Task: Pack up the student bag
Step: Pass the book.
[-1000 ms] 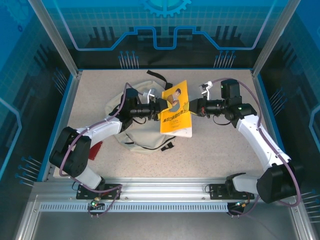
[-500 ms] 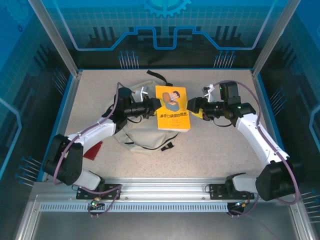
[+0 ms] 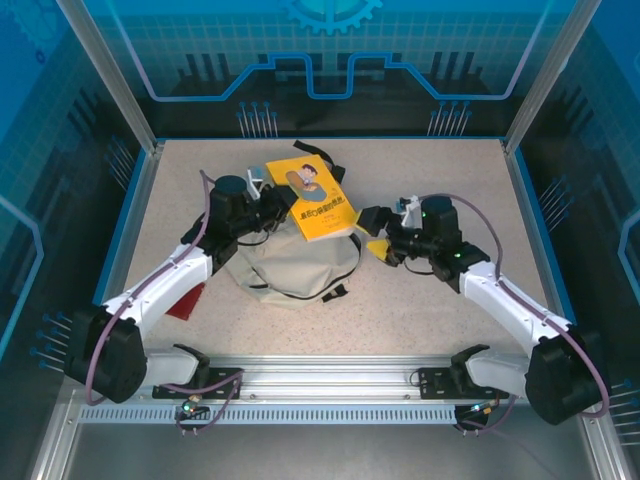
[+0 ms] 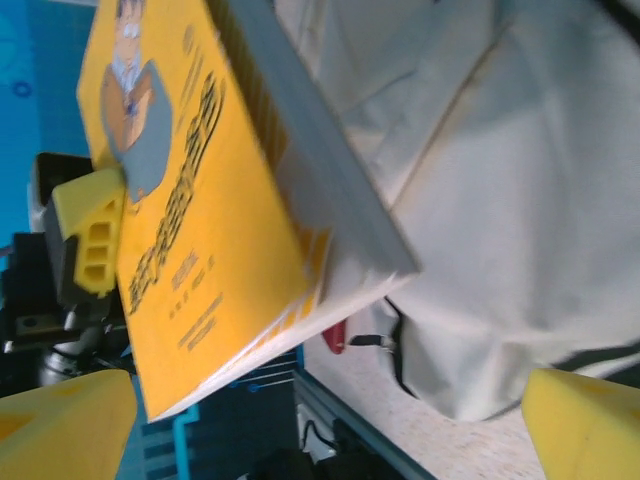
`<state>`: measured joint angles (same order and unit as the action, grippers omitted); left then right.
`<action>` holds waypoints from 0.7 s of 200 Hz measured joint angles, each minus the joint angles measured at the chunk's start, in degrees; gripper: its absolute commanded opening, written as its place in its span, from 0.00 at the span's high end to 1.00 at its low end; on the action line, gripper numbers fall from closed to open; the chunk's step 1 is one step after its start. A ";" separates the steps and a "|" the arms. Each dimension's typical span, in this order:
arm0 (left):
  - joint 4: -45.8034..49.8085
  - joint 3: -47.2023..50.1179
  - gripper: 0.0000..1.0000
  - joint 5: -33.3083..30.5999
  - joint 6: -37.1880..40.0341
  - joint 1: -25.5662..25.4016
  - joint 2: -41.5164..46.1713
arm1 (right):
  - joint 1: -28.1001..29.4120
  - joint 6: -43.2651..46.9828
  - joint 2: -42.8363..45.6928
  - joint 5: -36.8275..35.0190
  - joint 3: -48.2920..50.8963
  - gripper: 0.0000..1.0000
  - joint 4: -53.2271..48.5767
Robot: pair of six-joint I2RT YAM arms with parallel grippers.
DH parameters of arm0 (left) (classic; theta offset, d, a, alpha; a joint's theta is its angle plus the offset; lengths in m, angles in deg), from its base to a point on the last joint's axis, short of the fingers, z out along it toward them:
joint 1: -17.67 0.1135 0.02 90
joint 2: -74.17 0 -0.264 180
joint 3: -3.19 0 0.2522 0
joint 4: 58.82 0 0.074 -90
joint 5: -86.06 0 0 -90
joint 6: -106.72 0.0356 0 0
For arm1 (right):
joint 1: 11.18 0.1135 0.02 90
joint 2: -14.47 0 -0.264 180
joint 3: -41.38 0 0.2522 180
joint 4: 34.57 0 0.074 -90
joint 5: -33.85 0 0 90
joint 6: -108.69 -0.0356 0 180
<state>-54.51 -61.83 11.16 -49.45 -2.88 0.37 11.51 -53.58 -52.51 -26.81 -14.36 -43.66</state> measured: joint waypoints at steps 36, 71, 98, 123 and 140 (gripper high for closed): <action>-2.05 0.00 0.96 -5.33 -3.13 -0.02 0.11 | 6.95 -10.91 -2.99 -5.57 0.33 0.00 15.17; -4.15 0.00 0.96 -9.03 -5.44 -0.52 0.70 | 10.10 -18.86 -9.11 -8.81 0.28 0.00 25.73; -6.05 0.02 0.96 -10.84 -6.64 -1.11 1.70 | 10.69 -24.02 -14.10 -10.34 -0.46 0.00 31.74; -7.54 0.26 0.96 -11.74 -7.63 -1.42 2.58 | 10.93 -26.97 -16.87 -11.65 -2.23 0.02 35.52; -8.48 1.03 0.96 -12.24 -8.50 -1.42 2.97 | 11.39 -28.33 -17.31 -12.74 -3.19 0.11 37.20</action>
<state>-62.99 -60.81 -1.08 -57.95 -4.31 3.35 22.90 -81.90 -69.82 -39.55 -17.55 -6.46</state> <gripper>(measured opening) 0.183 0.958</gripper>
